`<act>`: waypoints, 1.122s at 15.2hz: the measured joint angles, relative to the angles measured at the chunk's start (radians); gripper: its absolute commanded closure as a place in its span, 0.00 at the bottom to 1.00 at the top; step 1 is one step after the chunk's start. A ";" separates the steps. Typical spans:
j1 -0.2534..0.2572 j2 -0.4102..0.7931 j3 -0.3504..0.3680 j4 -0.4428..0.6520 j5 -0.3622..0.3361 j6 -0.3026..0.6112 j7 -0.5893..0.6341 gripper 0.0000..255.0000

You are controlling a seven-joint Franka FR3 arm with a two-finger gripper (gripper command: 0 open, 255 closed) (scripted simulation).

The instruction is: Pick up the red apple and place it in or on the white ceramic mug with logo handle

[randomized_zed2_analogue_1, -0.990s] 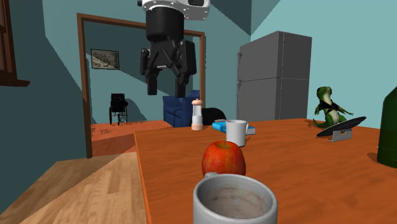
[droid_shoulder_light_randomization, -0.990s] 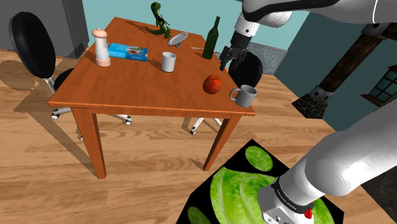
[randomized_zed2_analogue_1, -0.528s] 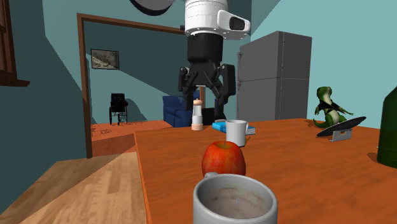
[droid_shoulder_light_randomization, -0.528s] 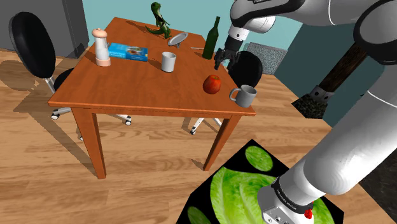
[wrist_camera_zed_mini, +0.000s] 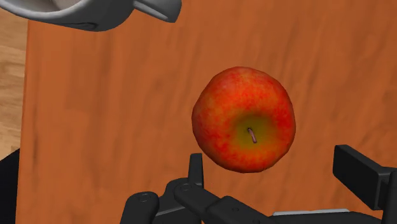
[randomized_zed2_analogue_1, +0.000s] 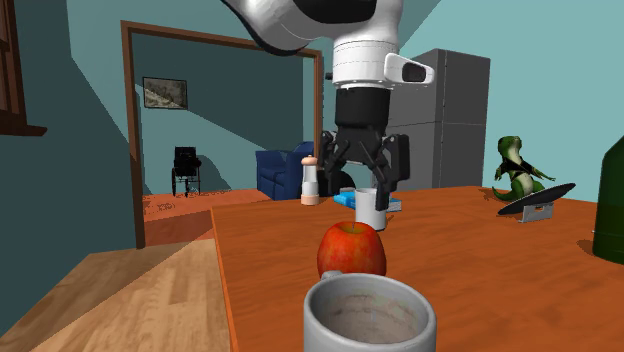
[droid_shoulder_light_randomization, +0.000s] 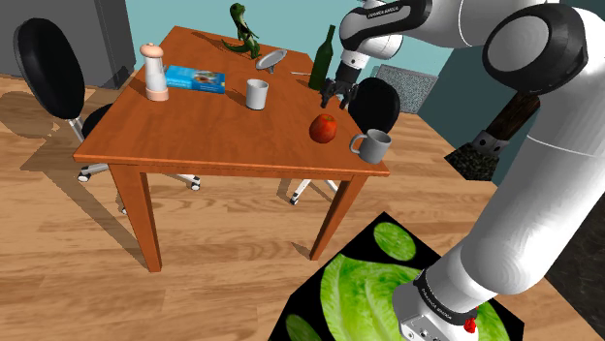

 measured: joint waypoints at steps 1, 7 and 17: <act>-0.001 0.007 0.000 -0.003 0.002 0.009 -0.002 0.00; 0.001 0.022 0.004 -0.031 0.008 0.053 -0.005 0.00; 0.001 0.021 0.003 -0.033 0.008 0.055 -0.005 1.00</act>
